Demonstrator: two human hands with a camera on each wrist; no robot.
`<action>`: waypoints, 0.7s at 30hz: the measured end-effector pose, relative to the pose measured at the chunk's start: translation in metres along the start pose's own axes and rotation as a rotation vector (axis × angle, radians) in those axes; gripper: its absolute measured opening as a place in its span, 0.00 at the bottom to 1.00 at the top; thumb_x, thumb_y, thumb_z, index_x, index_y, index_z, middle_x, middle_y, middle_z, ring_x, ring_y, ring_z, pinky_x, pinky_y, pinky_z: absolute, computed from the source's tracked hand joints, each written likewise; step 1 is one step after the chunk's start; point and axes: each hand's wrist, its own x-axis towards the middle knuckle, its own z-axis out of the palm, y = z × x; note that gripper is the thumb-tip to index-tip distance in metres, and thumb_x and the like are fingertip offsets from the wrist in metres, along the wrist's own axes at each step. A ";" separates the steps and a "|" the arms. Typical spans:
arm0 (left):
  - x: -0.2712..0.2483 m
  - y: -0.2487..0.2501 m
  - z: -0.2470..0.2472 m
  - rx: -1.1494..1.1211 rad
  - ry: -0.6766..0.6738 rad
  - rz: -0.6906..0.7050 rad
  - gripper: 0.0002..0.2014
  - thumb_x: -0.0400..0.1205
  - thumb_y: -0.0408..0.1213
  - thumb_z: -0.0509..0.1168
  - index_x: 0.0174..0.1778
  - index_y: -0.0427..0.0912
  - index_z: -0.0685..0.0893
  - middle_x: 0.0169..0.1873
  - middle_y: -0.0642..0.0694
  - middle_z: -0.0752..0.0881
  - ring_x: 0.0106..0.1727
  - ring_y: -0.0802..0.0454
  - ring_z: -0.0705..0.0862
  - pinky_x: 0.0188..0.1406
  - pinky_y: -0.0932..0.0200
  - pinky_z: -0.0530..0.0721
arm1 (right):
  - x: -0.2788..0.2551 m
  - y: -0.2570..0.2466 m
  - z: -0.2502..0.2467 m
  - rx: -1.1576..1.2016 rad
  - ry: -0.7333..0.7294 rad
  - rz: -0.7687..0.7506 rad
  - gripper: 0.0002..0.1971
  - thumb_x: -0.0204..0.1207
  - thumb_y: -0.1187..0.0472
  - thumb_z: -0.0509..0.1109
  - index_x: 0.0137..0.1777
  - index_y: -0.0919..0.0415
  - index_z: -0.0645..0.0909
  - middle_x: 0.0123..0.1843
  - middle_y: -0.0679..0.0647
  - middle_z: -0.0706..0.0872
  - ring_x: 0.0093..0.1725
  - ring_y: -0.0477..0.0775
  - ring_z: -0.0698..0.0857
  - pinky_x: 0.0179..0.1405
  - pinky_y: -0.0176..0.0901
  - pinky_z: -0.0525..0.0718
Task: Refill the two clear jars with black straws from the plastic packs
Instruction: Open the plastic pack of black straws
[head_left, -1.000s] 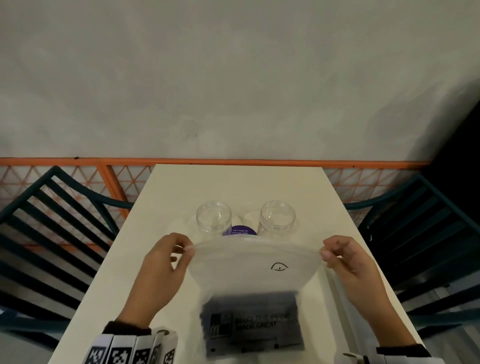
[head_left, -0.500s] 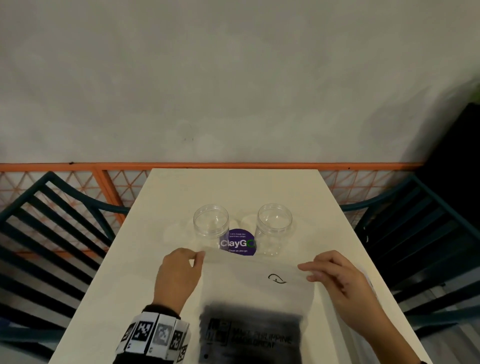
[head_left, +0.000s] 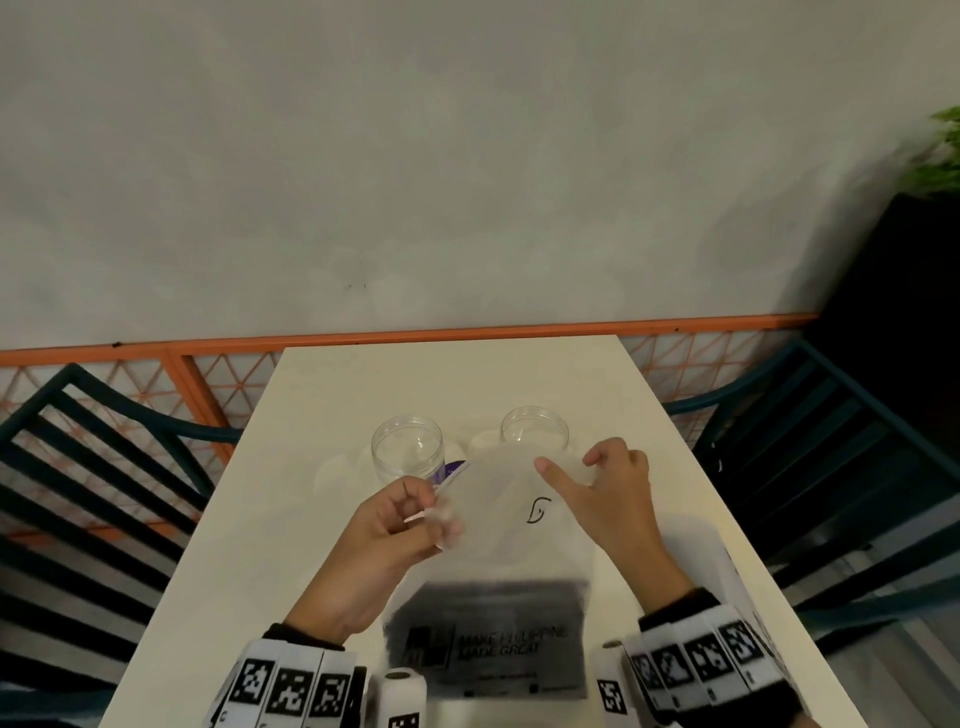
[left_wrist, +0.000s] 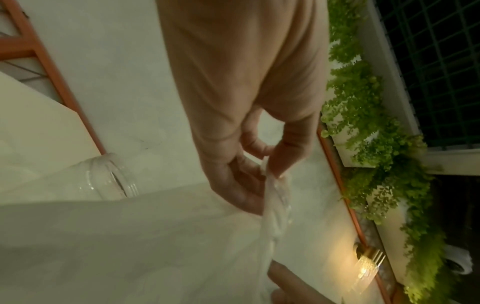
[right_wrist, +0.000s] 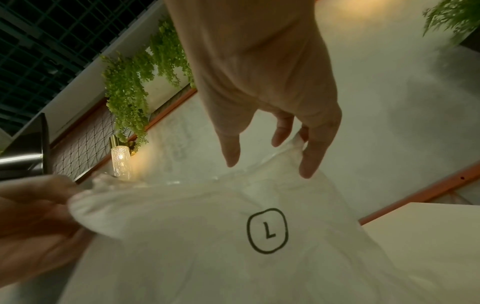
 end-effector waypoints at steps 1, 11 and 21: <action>-0.003 0.002 0.001 -0.011 -0.037 0.004 0.11 0.61 0.27 0.71 0.28 0.46 0.77 0.28 0.49 0.83 0.32 0.53 0.84 0.39 0.61 0.85 | 0.003 -0.003 0.002 -0.016 -0.010 0.016 0.26 0.63 0.46 0.79 0.48 0.59 0.70 0.53 0.54 0.68 0.50 0.57 0.75 0.46 0.41 0.71; -0.021 0.006 -0.003 0.456 0.114 0.104 0.09 0.65 0.34 0.63 0.31 0.52 0.87 0.35 0.46 0.85 0.36 0.50 0.76 0.33 0.70 0.73 | 0.024 -0.005 -0.009 -0.214 -0.071 -0.027 0.10 0.72 0.70 0.68 0.53 0.66 0.76 0.58 0.63 0.73 0.34 0.47 0.74 0.34 0.35 0.70; -0.010 -0.006 -0.032 0.982 0.615 0.147 0.12 0.76 0.28 0.67 0.51 0.47 0.84 0.47 0.44 0.76 0.38 0.64 0.76 0.41 0.71 0.71 | 0.006 -0.007 -0.019 0.687 -0.579 0.316 0.03 0.68 0.69 0.73 0.41 0.68 0.84 0.32 0.59 0.89 0.34 0.52 0.90 0.32 0.38 0.88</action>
